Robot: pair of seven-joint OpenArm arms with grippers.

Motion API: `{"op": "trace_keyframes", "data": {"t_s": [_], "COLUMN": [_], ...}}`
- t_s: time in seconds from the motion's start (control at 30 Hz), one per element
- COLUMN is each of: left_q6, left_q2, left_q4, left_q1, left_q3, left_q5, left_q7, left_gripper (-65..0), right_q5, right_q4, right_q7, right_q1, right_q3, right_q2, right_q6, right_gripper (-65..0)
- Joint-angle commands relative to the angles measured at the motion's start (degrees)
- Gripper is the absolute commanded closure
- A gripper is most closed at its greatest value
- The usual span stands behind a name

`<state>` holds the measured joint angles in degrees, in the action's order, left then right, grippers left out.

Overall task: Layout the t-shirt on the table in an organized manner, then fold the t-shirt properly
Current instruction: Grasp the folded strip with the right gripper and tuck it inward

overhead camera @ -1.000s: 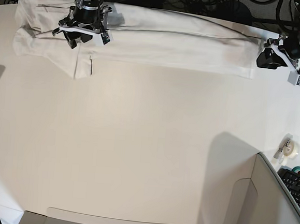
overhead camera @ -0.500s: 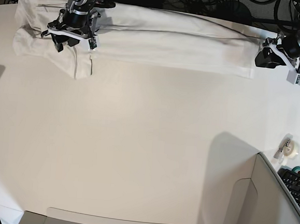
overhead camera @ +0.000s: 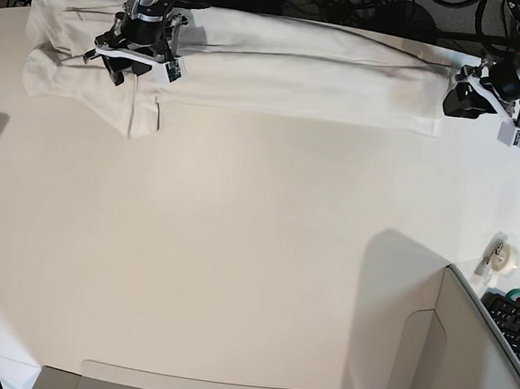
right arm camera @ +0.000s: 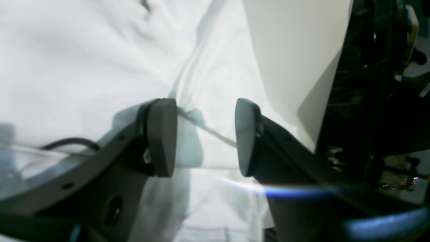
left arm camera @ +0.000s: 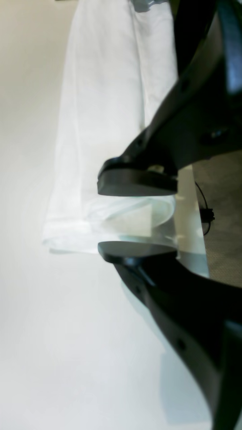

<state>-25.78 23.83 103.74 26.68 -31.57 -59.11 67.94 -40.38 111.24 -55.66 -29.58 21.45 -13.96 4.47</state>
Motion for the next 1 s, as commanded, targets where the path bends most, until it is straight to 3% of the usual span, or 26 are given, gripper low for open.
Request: {"op": "trace_keyframes", "data": {"t_s": [0.0,0.97], "left_q6": [-0.2,-0.2], "left_q2": [1.09,1.0], "left_q4": [0.83,0.83], "left_q1": [0.09,0.18], "left_q3": [-0.56,-0.56], "left_q5": [-0.8,-0.8], "left_q7": [-0.56,-0.56], "left_gripper": [-22.2,-22.1], "right_q5": [0.25,1.57], "right_q4": [0.28,-0.34], "right_q7": [0.58,0.23], "right_q1": [0.0,5.1], "right_q3": [-0.05,-2.77], "right_q2": [-0.33,-0.59], "right_q6": [0.5,0.94], "right_gripper": [-28.0,-28.0]}}
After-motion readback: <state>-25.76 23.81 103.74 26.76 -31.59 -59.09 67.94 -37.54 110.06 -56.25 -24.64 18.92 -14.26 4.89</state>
